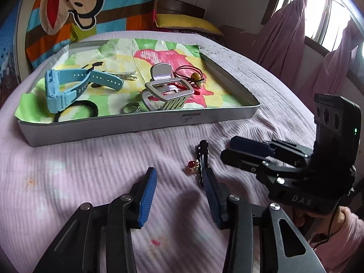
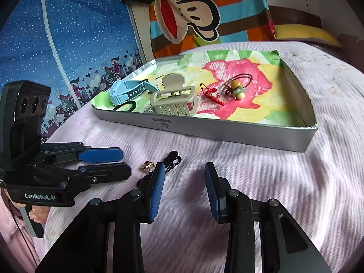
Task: Organize jewelry
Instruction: 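Grasp the gold earring with the left tool while the right tool approaches the black snap clip, then grasp the black snap clip with the right tool while the left tool holds the earring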
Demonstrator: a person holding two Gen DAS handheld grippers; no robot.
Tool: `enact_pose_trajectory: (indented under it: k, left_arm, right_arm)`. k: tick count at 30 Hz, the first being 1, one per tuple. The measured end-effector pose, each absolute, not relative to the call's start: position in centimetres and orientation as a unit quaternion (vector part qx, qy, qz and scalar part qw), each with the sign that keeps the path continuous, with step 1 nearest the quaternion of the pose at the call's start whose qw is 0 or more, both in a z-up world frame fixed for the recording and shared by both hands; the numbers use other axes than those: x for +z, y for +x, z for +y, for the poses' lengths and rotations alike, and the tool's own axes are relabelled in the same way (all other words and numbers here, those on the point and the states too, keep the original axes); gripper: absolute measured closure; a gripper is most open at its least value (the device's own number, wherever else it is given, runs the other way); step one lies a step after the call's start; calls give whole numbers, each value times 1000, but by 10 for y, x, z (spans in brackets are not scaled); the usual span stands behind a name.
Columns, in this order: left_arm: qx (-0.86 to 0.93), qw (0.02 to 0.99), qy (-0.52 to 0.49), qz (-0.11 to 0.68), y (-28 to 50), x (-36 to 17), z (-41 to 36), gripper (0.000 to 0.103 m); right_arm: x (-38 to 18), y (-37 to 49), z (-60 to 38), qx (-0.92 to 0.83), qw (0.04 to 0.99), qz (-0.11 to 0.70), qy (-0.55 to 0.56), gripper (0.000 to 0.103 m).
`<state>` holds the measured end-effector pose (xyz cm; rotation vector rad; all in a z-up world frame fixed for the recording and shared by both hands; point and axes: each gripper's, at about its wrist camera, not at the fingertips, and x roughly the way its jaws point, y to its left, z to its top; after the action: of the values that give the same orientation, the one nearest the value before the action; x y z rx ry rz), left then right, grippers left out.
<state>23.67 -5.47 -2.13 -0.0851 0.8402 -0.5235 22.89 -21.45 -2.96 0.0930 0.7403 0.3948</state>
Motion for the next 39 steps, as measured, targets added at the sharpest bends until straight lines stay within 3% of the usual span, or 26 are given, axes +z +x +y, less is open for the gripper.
enact_pose_trajectory:
  k: [9, 16, 39]
  left_arm:
    - [-264, 866, -43, 423, 252, -27, -66, 76]
    - [-259, 861, -54, 435, 262, -32, -66, 91]
    - [-201, 882, -113, 412, 260, -39, -39, 92]
  right_arm:
    - [-35, 235, -216, 198, 907, 367, 55, 77]
    - [-36, 246, -219, 209, 902, 370, 77, 81]
    - [-50, 257, -200, 245, 879, 398, 93, 81]
